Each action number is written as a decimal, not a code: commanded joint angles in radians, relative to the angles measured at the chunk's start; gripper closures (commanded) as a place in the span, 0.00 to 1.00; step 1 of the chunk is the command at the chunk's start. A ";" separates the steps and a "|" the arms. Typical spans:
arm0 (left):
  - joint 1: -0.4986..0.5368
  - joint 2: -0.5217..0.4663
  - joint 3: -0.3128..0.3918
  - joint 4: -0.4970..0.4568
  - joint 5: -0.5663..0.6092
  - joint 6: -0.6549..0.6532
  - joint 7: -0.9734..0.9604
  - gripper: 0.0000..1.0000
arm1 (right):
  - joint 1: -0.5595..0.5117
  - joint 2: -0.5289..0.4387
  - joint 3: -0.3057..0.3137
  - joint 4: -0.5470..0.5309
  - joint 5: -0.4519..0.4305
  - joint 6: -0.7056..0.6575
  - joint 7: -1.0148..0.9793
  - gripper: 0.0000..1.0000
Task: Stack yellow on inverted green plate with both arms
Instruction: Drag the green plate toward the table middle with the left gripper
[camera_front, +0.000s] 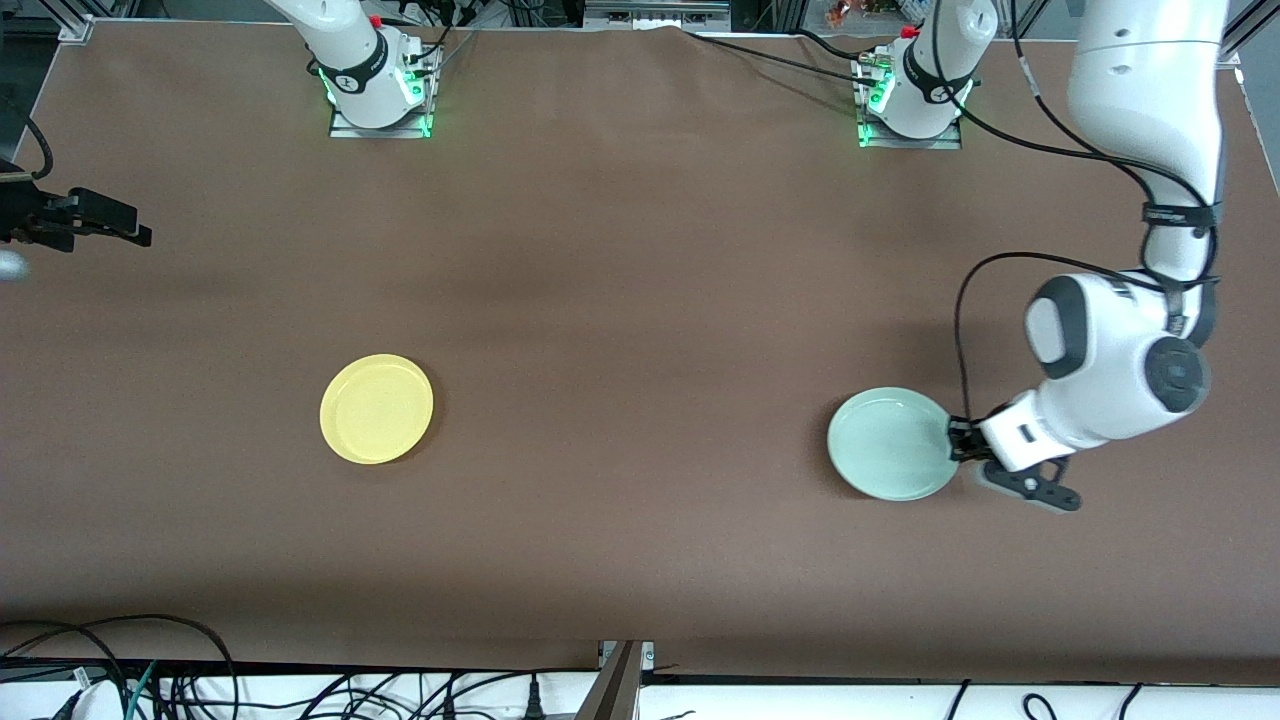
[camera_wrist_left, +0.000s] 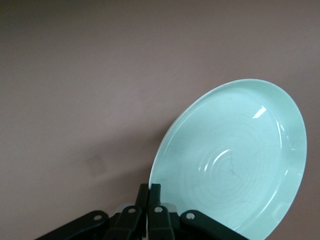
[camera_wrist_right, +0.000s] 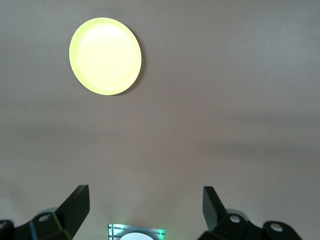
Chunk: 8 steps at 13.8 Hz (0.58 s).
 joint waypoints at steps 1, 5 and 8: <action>-0.093 0.025 -0.021 0.062 0.184 0.014 -0.234 1.00 | -0.003 0.005 0.000 0.011 0.018 -0.007 -0.003 0.00; -0.185 0.094 -0.097 0.165 0.561 0.014 -0.561 1.00 | -0.003 0.005 0.000 0.011 0.018 -0.010 -0.003 0.00; -0.251 0.112 -0.109 0.221 0.869 0.004 -0.605 1.00 | -0.003 0.005 0.000 0.011 0.018 -0.011 -0.003 0.00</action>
